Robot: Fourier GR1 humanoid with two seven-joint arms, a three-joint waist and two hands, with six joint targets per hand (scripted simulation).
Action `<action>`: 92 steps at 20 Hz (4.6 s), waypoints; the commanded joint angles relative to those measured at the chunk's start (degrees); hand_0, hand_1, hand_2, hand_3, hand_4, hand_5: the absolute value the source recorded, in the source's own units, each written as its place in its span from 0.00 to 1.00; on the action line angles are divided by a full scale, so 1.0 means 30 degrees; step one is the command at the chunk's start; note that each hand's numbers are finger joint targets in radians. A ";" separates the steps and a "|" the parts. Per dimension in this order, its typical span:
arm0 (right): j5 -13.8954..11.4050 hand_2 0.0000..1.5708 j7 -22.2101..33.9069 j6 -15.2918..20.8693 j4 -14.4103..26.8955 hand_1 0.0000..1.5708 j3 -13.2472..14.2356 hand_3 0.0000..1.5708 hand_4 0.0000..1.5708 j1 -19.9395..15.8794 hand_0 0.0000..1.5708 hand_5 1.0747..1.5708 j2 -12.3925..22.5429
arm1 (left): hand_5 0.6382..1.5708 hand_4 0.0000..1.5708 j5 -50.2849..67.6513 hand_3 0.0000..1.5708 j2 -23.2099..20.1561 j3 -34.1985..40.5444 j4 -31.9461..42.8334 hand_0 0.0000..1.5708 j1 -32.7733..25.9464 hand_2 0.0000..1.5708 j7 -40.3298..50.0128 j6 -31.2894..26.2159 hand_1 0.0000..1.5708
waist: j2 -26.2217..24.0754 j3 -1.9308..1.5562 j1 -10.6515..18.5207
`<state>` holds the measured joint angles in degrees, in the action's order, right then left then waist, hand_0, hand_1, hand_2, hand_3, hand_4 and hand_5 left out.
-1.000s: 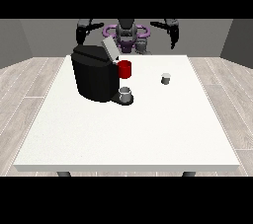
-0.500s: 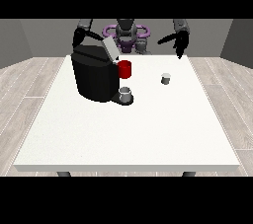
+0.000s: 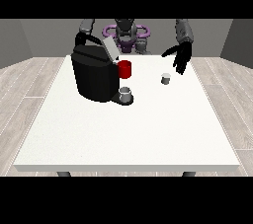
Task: Insert the coffee pod into the coffee machine and close the lid
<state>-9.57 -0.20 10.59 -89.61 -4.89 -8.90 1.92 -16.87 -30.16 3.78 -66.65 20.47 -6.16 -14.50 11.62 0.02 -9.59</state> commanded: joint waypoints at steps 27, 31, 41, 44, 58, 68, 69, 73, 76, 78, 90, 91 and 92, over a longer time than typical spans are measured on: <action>0.0200 0.00 0.0223 0.0422 0.4324 0.00 0.0342 0.00 0.00 -0.3095 0.00 1.00 -0.0612 | 1.00 0.22 -0.9922 0.49 0.0481 -0.3887 0.7823 0.48 0.4866 0.59 -0.2001 0.3442 0.48 | 0.1011 -0.0011 0.0591; 0.0869 0.00 -0.0857 -0.1189 0.4172 0.00 0.0762 0.00 0.00 -0.1447 0.00 1.00 -0.0164 | 1.00 0.25 -1.0265 0.54 0.0459 -0.3369 0.9321 0.48 0.4572 0.62 -0.2983 0.3850 0.48 | 0.0400 -0.0005 -0.0016; -0.0233 0.00 -0.0383 0.0078 0.5946 0.00 0.1294 0.00 0.00 -0.1649 0.00 1.00 0.0153 | 1.00 0.31 -0.8808 0.85 0.1874 -0.1947 0.9227 0.90 0.6051 0.89 -0.4681 0.2920 0.90 | -0.0357 -0.0002 0.0680; -0.1191 0.00 -0.1545 0.0986 0.6731 0.00 0.0655 0.00 0.00 -0.0831 0.00 1.00 -0.0462 | 1.00 0.33 -0.8398 0.86 0.1994 -0.1529 0.9228 0.92 0.6548 0.91 -0.4554 0.2103 0.92 | -0.0662 -0.0006 0.0796; 0.0144 0.00 -0.0693 -0.0281 0.8521 0.00 0.2416 0.00 0.00 -0.2647 0.00 1.00 0.0540 | 1.00 0.38 -0.8624 0.85 0.3645 -0.2079 0.7165 0.89 0.9967 0.89 -0.0916 -0.2983 0.89 | -0.3074 -0.0015 0.1044; -0.0496 0.00 -0.0559 -0.0028 0.6965 0.00 0.1194 0.00 0.00 -0.3248 0.00 1.00 -0.0339 | 1.00 0.32 -0.7451 0.81 0.3054 0.0503 0.8014 0.79 1.3489 0.81 0.1191 -0.3867 0.79 | -0.2123 -0.0006 -0.0977; -0.0420 0.00 -0.1029 -0.0850 0.6452 0.00 0.1020 0.00 0.00 -0.2591 0.00 1.00 0.0239 | 1.00 0.31 -0.7365 0.80 0.2843 0.0801 0.8258 0.76 1.3367 0.79 0.1195 -0.3596 0.76 | -0.2209 -0.0005 -0.1733; 0.0298 0.00 0.0151 -0.0893 0.5410 0.00 0.1697 0.00 0.00 -0.3373 0.00 1.00 0.0325 | 1.00 0.30 -0.7606 0.80 0.2201 0.0949 0.8460 0.77 1.3823 0.81 0.0811 -0.3324 0.77 | -0.1492 -0.0005 -0.2032; -0.0130 0.00 -0.0710 -0.0789 0.6151 0.00 0.1879 0.00 0.00 -0.3814 0.00 1.00 0.0794 | 1.00 0.31 -0.7807 0.80 0.1937 0.0803 0.8277 0.77 1.5509 0.81 0.1512 -0.4057 0.77 | -0.0736 -0.0014 -0.1928; -0.0472 0.00 -0.0398 0.0308 0.6114 0.00 0.1694 0.00 0.00 -0.3909 0.00 1.00 -0.0093 | 1.00 0.31 -0.7658 0.80 0.2750 0.0920 0.8436 0.79 1.5541 0.83 0.2028 -0.3717 0.79 | -0.0694 -0.0013 -0.1794; -0.0238 0.00 0.1402 -0.0075 0.4658 0.00 0.2194 0.00 0.06 -0.6217 0.00 1.00 0.0705 | 1.00 0.30 -0.8264 0.77 0.1246 0.1151 0.9679 0.75 1.7180 0.79 0.0930 -0.3479 0.75 | 0.1574 -0.0007 -0.2899; 0.0121 0.00 0.0892 -0.0325 0.5109 0.00 0.2406 0.00 0.00 -0.5091 0.00 1.00 0.0684 | 1.00 0.30 -0.8092 0.78 0.1858 0.1024 0.9469 0.76 1.6197 0.80 0.0584 -0.3405 0.76 | 0.0983 -0.0010 -0.2398; 0.0101 0.00 0.0721 -0.0412 0.5255 0.00 0.2918 0.00 0.00 -0.5456 0.00 1.00 0.1403 | 1.00 0.30 -0.8316 0.78 0.1300 0.0941 0.9383 0.76 1.6564 0.80 0.0377 -0.3511 0.76 | 0.1415 -0.0011 -0.2435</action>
<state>-9.42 1.75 9.35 -74.46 2.28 -25.05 4.54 -41.51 -25.46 6.84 -38.68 69.69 -3.85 -24.27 15.36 -0.01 -17.47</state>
